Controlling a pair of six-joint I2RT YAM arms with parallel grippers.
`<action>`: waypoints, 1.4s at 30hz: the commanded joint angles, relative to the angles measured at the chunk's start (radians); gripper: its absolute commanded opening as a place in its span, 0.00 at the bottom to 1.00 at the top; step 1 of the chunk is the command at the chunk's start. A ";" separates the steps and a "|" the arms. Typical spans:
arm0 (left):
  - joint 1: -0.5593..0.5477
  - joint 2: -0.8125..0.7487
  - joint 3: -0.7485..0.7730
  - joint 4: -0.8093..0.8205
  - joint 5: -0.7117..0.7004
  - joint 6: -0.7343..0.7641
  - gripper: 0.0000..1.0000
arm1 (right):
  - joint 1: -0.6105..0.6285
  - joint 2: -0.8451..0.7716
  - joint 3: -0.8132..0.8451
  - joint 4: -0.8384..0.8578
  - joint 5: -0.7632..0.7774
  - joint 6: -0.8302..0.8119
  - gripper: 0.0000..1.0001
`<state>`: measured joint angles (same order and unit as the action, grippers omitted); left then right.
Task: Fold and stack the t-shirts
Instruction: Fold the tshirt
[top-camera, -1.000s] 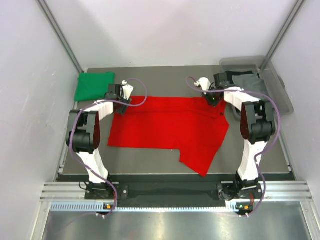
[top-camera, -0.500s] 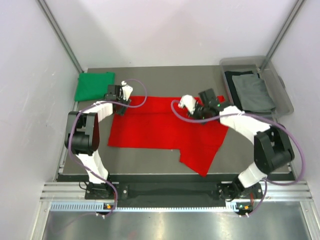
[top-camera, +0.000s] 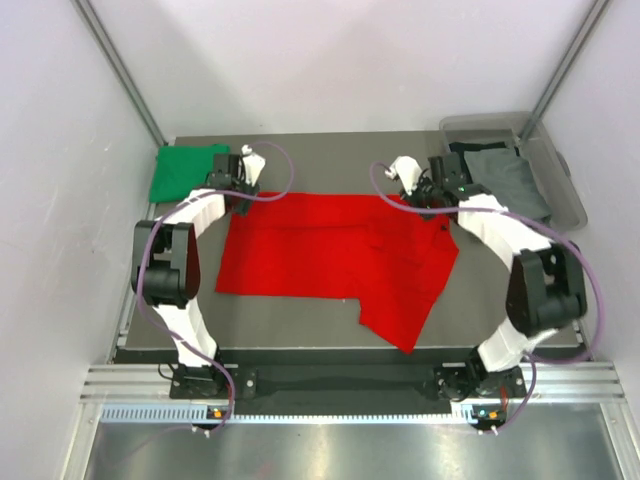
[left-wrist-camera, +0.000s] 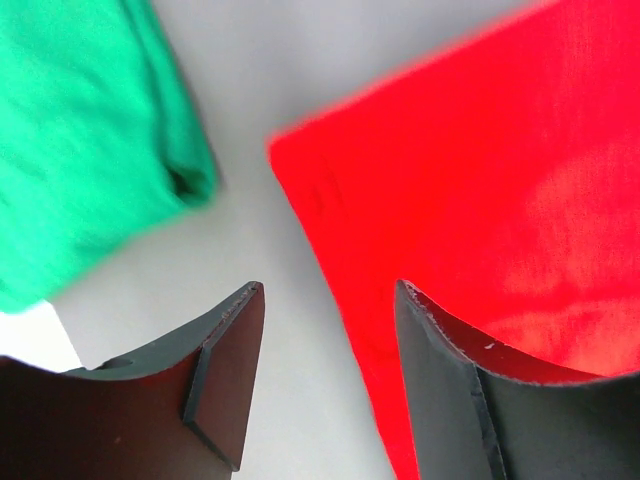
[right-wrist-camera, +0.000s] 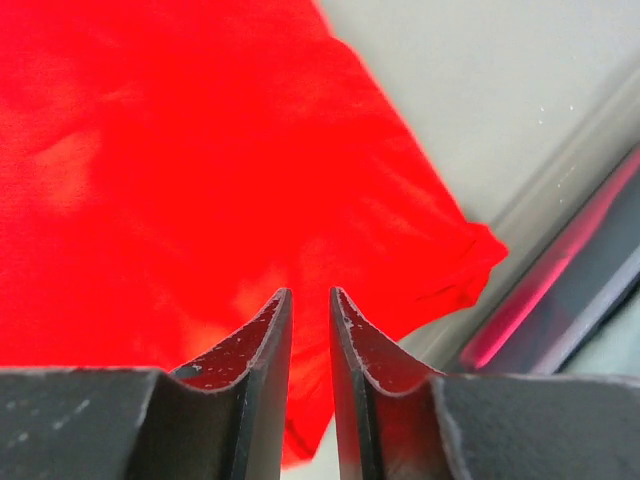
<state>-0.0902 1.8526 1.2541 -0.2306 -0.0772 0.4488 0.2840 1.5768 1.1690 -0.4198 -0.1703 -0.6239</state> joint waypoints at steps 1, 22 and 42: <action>0.003 0.037 0.109 -0.038 -0.009 0.007 0.60 | -0.032 0.139 0.081 0.087 0.031 0.024 0.22; 0.023 0.358 0.409 -0.202 0.017 -0.027 0.54 | -0.163 0.388 0.248 0.181 0.161 0.033 0.17; 0.119 0.369 0.390 -0.193 -0.035 -0.071 0.50 | -0.164 0.658 0.495 0.007 0.354 0.046 0.18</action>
<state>0.0013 2.1822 1.6531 -0.3882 -0.0517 0.3683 0.1310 2.1750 1.6245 -0.4099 0.1349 -0.5861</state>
